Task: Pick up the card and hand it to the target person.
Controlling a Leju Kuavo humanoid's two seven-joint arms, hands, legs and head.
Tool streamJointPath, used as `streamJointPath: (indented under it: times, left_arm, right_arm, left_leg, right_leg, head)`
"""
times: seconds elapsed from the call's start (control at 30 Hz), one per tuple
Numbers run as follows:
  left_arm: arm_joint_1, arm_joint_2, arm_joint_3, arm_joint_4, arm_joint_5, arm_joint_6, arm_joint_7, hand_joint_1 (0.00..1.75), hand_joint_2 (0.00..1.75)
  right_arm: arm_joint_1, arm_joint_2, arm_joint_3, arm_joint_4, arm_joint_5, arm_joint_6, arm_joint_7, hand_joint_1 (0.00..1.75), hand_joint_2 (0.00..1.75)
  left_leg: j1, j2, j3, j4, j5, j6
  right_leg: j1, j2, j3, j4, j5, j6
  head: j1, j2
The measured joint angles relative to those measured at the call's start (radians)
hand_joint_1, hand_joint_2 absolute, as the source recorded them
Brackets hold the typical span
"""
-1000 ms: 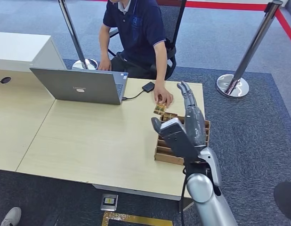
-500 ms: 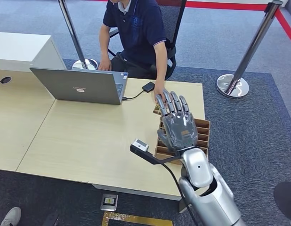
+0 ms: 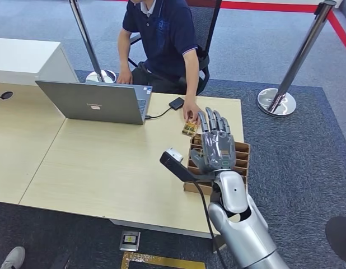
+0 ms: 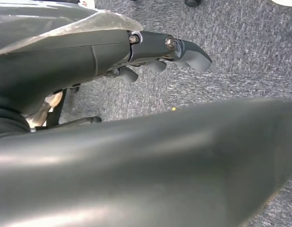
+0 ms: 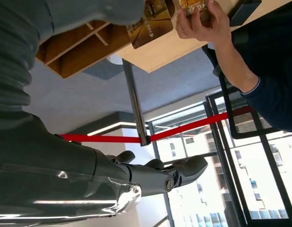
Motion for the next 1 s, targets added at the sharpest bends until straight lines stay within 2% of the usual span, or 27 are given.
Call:
streamJointPath:
  times: [0.03,0.1,0.13,0.27,0.4,0.53,0.6,0.9,1.0]
  left_arm:
    - [0.0,0.0,0.0,0.0,0.001,0.0,0.001,0.0,0.0]
    - [0.0,0.0,0.0,0.001,0.002,0.0,0.005,0.0,0.0]
    - [0.0,0.0,0.0,0.002,0.002,0.001,0.007,0.0,0.0]
    - [0.0,0.0,0.0,0.003,0.002,0.001,0.014,0.0,0.0]
    - [0.0,0.0,0.0,0.005,0.003,0.001,0.017,0.0,0.0]
    - [-0.001,0.0,0.0,0.006,0.003,0.001,0.017,0.0,0.0]
    - [-0.001,0.0,0.0,0.007,0.002,0.001,0.017,0.0,0.0]
    - [-0.003,0.0,0.0,0.009,-0.001,0.001,0.019,0.0,0.0]
    - [-0.003,-0.001,0.0,0.01,0.0,0.001,0.02,0.0,0.0]
  right_arm:
    - [0.003,0.007,-0.008,0.001,-0.003,0.0,0.002,1.29,1.75]
    - [0.011,0.02,-0.023,0.001,-0.005,0.002,0.004,1.28,1.75]
    - [0.014,0.025,-0.029,0.001,-0.005,0.004,0.004,1.25,1.75]
    - [0.019,0.045,-0.049,0.008,-0.011,0.008,0.002,0.93,1.75]
    - [0.019,0.069,-0.071,0.029,-0.035,0.007,-0.017,0.83,1.75]
    - [0.018,0.088,-0.09,0.055,-0.053,0.006,-0.028,0.63,1.75]
    - [0.016,0.096,-0.095,0.073,-0.056,0.004,-0.029,0.58,1.75]
    - [-0.018,0.112,-0.119,0.206,-0.058,-0.035,-0.025,0.69,1.75]
    - [-0.031,0.112,-0.129,0.252,-0.053,-0.048,-0.025,0.85,1.75]
  left_leg:
    - [0.0,0.0,0.0,0.0,0.0,0.0]
    - [0.0,0.0,0.0,0.0,0.0,0.0]
    - [0.0,0.0,0.0,0.0,0.0,0.0]
    - [0.0,0.0,0.0,0.0,0.0,0.0]
    - [0.0,0.0,0.0,0.0,0.0,0.0]
    - [0.0,0.0,0.0,0.0,0.0,0.0]
    - [0.0,0.0,0.0,0.0,0.0,0.0]
    - [0.0,0.0,0.0,0.0,0.0,0.0]
    - [0.0,0.0,0.0,0.0,0.0,0.0]
  right_leg:
    - [0.0,0.0,0.0,0.0,0.0,0.0]
    - [0.0,0.0,0.0,0.0,0.0,0.0]
    - [0.0,0.0,0.0,0.0,0.0,0.0]
    - [0.0,0.0,0.0,0.0,0.0,0.0]
    - [0.0,0.0,0.0,0.0,0.0,0.0]
    - [0.0,0.0,0.0,0.0,0.0,0.0]
    - [0.0,0.0,0.0,0.0,0.0,0.0]
    - [0.0,0.0,0.0,0.0,0.0,0.0]
    - [0.0,0.0,0.0,0.0,0.0,0.0]
  head:
    - [0.0,0.0]
    - [0.0,0.0]
    - [0.0,0.0]
    - [0.0,0.0]
    - [0.0,0.0]
    - [0.0,0.0]
    - [0.0,0.0]
    - [0.0,0.0]
    - [0.0,0.0]
